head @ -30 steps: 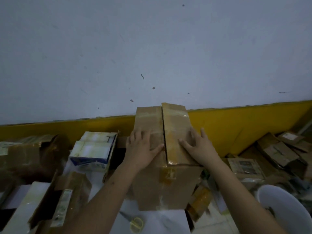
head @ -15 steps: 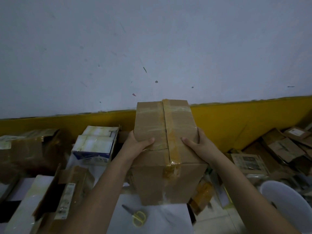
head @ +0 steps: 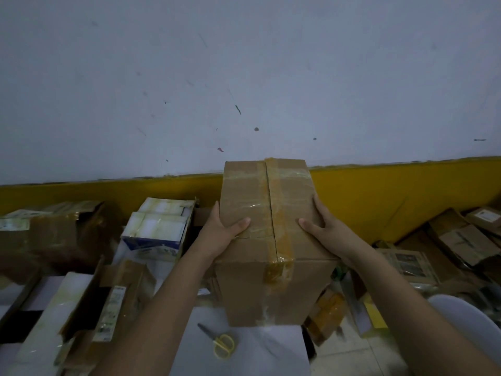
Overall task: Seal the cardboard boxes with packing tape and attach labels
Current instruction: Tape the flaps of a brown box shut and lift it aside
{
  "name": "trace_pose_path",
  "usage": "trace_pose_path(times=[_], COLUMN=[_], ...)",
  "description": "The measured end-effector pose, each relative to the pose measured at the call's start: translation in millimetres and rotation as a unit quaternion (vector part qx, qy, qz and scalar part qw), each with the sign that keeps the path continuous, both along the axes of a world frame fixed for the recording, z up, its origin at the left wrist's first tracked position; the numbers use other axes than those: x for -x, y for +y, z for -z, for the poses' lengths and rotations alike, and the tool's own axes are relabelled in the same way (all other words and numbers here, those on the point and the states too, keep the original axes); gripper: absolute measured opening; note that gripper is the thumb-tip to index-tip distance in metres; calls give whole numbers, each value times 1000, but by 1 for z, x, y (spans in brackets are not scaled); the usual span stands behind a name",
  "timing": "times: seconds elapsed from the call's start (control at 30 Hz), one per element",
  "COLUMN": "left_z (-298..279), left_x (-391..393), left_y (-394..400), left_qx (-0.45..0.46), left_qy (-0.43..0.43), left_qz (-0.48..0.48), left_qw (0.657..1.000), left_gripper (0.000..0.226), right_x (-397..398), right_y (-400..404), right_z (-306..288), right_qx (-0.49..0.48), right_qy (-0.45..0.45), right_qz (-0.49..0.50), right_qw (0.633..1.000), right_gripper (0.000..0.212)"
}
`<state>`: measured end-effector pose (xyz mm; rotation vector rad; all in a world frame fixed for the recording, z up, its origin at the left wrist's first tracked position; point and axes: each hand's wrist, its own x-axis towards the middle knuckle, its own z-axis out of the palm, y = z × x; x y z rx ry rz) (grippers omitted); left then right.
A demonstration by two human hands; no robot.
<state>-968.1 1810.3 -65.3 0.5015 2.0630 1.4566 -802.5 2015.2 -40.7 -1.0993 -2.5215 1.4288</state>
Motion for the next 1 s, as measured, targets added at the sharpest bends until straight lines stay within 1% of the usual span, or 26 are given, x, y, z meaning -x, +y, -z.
trace_pose_path(times=[0.17,0.27,0.33,0.37,0.4,0.47,0.53,0.6,0.67,0.73,0.77,0.83,0.87,0.93,1.0], left_z=[1,-1,-2,-3,-2,2,9,17,28,40,47,66,77,102,131], left_x=[1,1,3,3,3,4,4,3,-3,-11,-17,-29,-36,-49,-64], left_y=[-2,-3,-8,-13,-19,-33,-53,-77,-106,-140,-158,-193,-210,-242,-271], left_qx=[9,20,38,50,56,51,36,19,10,12,16,23,32,73,119], left_qy=[23,40,54,63,73,97,116,107,96,100,105,112,119,137,133], left_qz=[4,8,7,4,-2,-32,-82,-130,-164,-196,-215,-255,-274,-293,-306], left_qw=[1000,999,998,997,996,993,989,986,982,976,971,960,954,943,935], left_gripper=[104,103,105,104,102,95,82,68,60,55,51,34,26,16,17], right_x=[8,11,16,19,23,30,40,52,67,82,88,97,100,103,100], right_y=[-5,-13,-20,-25,-30,-49,-74,-101,-127,-158,-177,-218,-240,-279,-312], right_z=[3,6,1,-3,-5,-12,-15,-15,-14,-10,-6,15,33,75,121], right_qx=[-115,-182,-285,-339,-381,-417,-403,-392,-424,-441,-432,-375,-338,-284,-218], right_qy=[-41,-79,-113,-110,-94,-58,-31,-9,10,53,86,148,154,102,21], right_qz=[-60,-47,-62,-74,-87,-120,-159,-188,-212,-245,-269,-331,-368,-437,-493], right_qw=[991,979,950,931,916,899,901,901,880,862,856,853,853,847,842], right_gripper=[80,75,70,68,67,67,66,64,62,60,59,52,47,35,26])
